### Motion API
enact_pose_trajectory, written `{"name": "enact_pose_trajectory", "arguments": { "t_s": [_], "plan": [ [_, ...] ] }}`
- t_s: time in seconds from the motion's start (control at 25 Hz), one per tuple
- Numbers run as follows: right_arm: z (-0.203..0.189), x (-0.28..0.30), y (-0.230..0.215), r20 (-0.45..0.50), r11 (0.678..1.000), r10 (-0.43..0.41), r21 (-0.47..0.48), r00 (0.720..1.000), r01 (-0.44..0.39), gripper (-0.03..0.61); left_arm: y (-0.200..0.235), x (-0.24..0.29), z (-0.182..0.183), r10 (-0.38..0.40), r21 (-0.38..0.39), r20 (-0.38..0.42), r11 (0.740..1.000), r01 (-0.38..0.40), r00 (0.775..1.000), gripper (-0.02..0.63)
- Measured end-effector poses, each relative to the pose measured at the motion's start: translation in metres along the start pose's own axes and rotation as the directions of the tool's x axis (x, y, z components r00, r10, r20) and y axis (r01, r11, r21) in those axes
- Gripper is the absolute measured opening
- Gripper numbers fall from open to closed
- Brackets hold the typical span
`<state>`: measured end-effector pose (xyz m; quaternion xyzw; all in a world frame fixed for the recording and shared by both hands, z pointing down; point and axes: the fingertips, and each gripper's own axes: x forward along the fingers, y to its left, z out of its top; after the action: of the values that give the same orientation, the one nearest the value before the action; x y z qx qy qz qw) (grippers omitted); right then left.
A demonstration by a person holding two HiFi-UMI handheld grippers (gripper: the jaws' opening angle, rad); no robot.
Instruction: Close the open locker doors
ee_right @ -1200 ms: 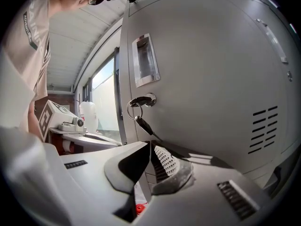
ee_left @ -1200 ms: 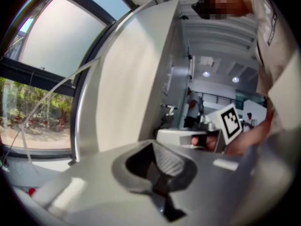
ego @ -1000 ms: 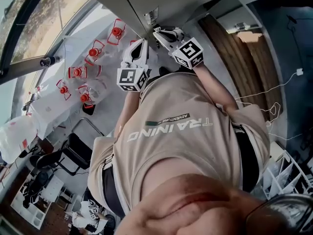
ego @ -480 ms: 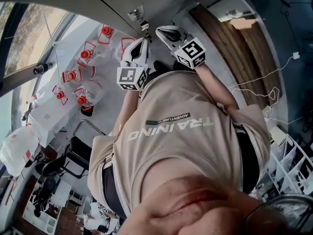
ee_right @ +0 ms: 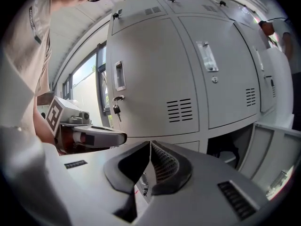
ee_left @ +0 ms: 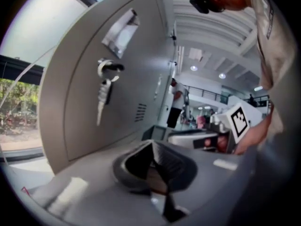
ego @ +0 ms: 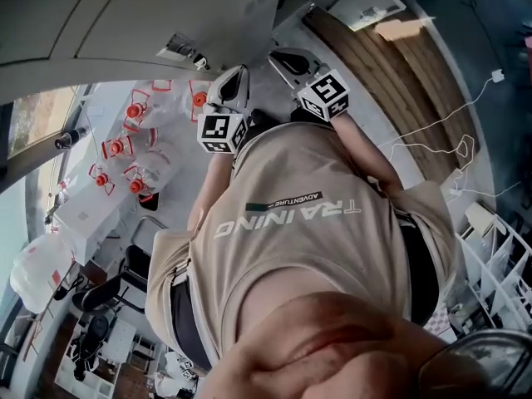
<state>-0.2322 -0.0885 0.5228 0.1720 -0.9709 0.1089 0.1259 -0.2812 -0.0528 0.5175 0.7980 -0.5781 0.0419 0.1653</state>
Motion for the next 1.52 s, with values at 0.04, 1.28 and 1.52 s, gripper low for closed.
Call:
{"name": "enact_pose_trajectory", "arguments": {
  "t_s": [0.04,1.28,1.52],
  "plan": [
    [0.000,-0.008,-0.008,0.005,1.000,-0.006,0.004,1.000,0.006,0.017,-0.008,0.007,0.002,-0.003,0.004,-0.002,1.000,0.003,1.000,0.000],
    [-0.060,-0.190,-0.245,0.055,0.956,-0.281,0.104,0.958,0.275,0.017,-0.178,0.231,0.003,-0.192,0.124,-0.163,0.969,0.213,0.968,0.000],
    [-0.065,-0.203,-0.268,0.000,0.933,-0.340,0.126,0.940,0.338,0.017,-0.192,0.279,0.002,-0.290,0.104,-0.181,0.945,0.311,0.940,0.000]
  ]
}}
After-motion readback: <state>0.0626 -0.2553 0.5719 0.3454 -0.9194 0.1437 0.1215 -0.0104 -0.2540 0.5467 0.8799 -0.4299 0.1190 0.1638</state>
